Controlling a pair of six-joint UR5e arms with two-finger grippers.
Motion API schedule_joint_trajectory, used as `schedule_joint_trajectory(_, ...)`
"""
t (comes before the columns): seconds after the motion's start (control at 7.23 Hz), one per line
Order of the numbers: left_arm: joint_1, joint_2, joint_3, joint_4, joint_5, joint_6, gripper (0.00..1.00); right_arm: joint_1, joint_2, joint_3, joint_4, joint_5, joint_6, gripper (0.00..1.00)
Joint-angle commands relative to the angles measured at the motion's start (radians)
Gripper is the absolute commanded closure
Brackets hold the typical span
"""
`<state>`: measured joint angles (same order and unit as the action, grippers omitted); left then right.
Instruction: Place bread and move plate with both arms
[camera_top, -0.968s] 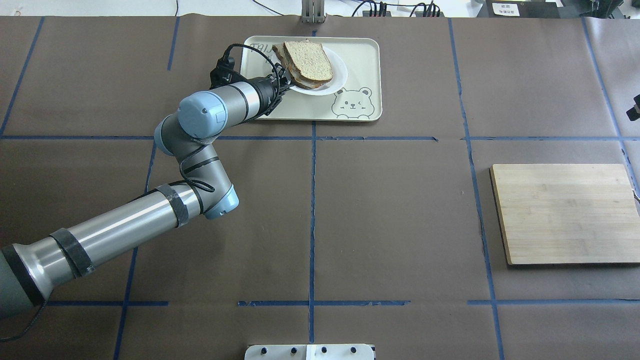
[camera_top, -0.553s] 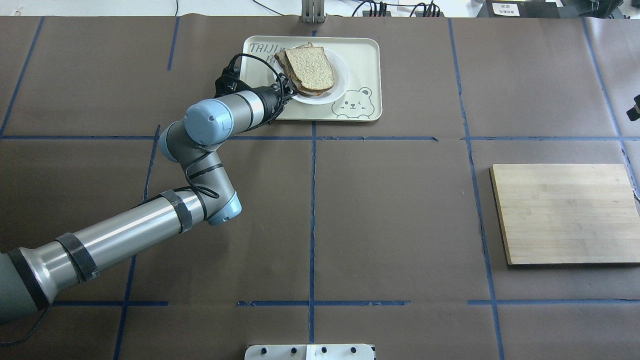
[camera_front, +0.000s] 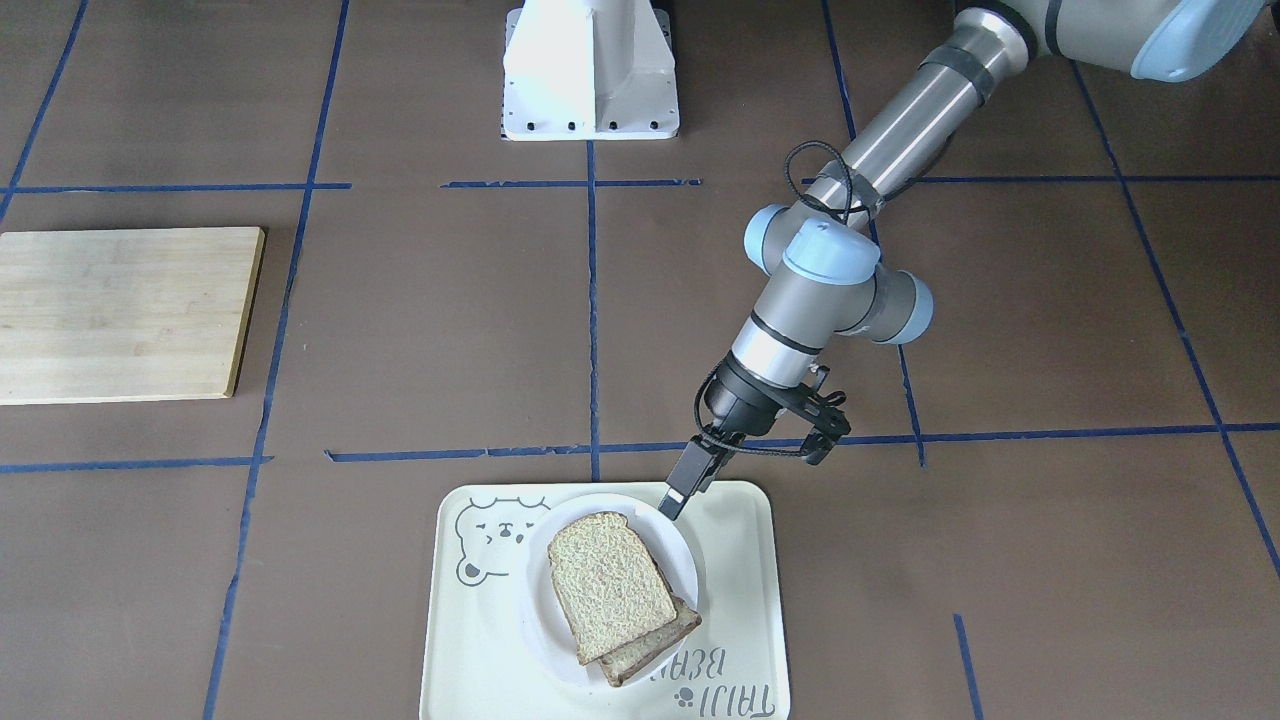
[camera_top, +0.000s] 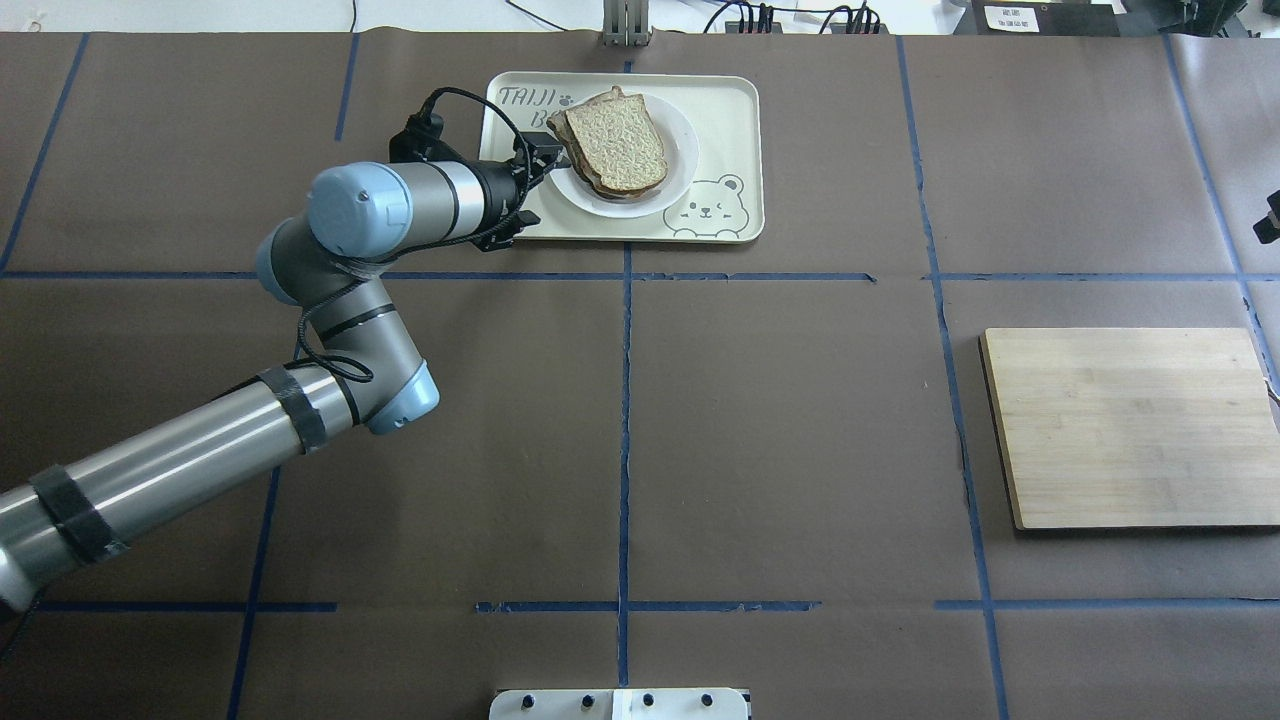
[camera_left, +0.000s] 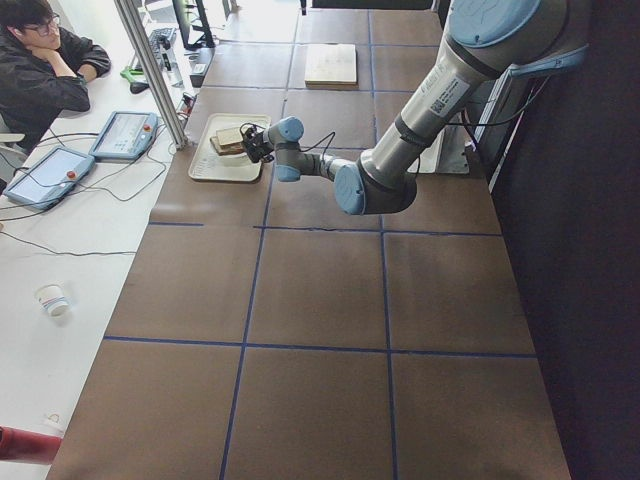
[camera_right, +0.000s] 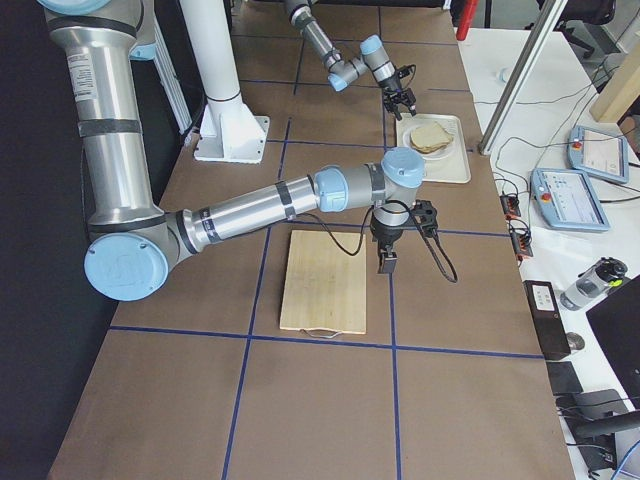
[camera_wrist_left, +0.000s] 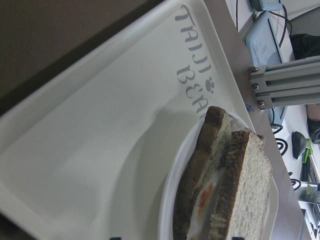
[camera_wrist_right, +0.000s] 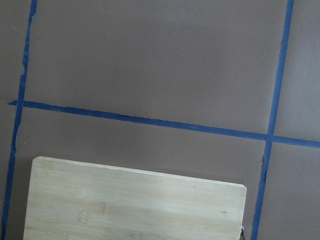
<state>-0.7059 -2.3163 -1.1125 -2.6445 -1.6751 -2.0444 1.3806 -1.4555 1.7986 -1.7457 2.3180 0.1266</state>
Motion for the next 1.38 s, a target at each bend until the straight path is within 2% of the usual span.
schedule_joint_trajectory(0.0, -0.110, 0.134, -0.310, 0.317, -0.202, 0.201, 0.00, 0.002, 0.001, -0.010, 0.000, -0.002, 0.002, 0.00)
schedule_joint_trajectory(0.28, -0.209, 0.279, -0.513, 0.563, -0.277, 0.519, 0.00, 0.011, 0.004, -0.027, 0.011, -0.002, 0.002, 0.00)
schedule_joint_trajectory(0.55, -0.289, 0.340, -0.663, 0.915, -0.287, 0.933, 0.00, 0.052, -0.005, -0.112, 0.090, 0.004, -0.011, 0.00)
schedule_joint_trajectory(0.69, -0.335, 0.360, -0.699, 1.042, -0.285, 1.107, 0.00, 0.084, -0.005, -0.181, 0.157, 0.011, -0.033, 0.00)
schedule_joint_trajectory(0.83, -0.380, 0.408, -0.729, 1.087, -0.290, 1.257, 0.00, 0.124, -0.014, -0.233, 0.190, 0.041, -0.117, 0.00)
schedule_joint_trajectory(1.11, -0.520, 0.489, -0.725, 1.144, -0.302, 1.558, 0.00, 0.169, -0.054, -0.216, 0.193, 0.054, -0.128, 0.00)
schedule_joint_trajectory(1.24, -0.605, 0.491, -0.713, 1.229, -0.372, 1.716, 0.00, 0.172, -0.110, -0.170, 0.193, 0.051, -0.128, 0.00)
